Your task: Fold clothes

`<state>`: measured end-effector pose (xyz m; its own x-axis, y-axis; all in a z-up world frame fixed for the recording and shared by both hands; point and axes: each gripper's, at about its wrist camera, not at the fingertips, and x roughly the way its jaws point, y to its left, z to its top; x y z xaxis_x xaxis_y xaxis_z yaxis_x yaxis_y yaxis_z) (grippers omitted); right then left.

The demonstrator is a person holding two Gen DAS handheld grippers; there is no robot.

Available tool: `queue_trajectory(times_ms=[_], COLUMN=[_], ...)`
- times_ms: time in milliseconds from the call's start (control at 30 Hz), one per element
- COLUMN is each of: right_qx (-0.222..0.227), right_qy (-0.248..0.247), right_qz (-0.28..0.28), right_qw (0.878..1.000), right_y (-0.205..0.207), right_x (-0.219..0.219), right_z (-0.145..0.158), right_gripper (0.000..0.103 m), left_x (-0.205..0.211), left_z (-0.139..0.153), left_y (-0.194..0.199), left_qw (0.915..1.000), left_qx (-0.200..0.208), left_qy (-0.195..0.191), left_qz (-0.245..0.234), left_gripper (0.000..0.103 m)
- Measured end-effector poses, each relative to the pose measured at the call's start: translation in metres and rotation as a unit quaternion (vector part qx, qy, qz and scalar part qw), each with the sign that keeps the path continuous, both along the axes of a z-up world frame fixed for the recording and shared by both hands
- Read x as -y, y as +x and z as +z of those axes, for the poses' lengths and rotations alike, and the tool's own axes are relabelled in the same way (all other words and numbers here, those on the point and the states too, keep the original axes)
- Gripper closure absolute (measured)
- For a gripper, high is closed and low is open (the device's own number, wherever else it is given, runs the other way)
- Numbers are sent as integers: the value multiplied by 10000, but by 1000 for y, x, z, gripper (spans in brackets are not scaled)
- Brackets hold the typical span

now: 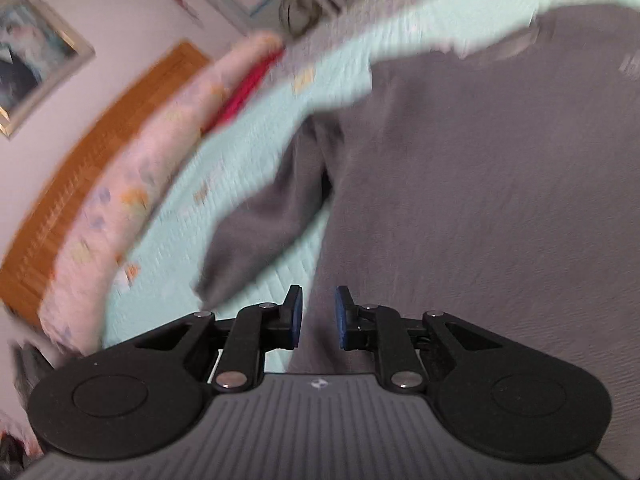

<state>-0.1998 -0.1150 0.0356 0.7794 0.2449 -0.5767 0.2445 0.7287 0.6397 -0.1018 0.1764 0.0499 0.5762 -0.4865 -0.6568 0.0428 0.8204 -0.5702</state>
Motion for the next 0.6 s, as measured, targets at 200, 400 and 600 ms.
queue_trajectory(times_ms=[200, 400, 600], right_qx=[-81, 210, 558], right_qy=[84, 23, 291], right_qz=[172, 129, -19], right_qw=[9998, 9997, 9980], right_y=[-5, -11, -13], right_x=[-9, -3, 10], right_z=[-13, -7, -45], right_gripper=[97, 80, 103], left_x=[-5, 9, 28], left_z=[2, 1, -4], left_y=[36, 71, 84], left_qw=[9987, 9948, 9814], left_qx=[234, 576, 1234], left_qy=[441, 839, 1388], left_qz=[47, 60, -476], left_gripper=[66, 62, 56])
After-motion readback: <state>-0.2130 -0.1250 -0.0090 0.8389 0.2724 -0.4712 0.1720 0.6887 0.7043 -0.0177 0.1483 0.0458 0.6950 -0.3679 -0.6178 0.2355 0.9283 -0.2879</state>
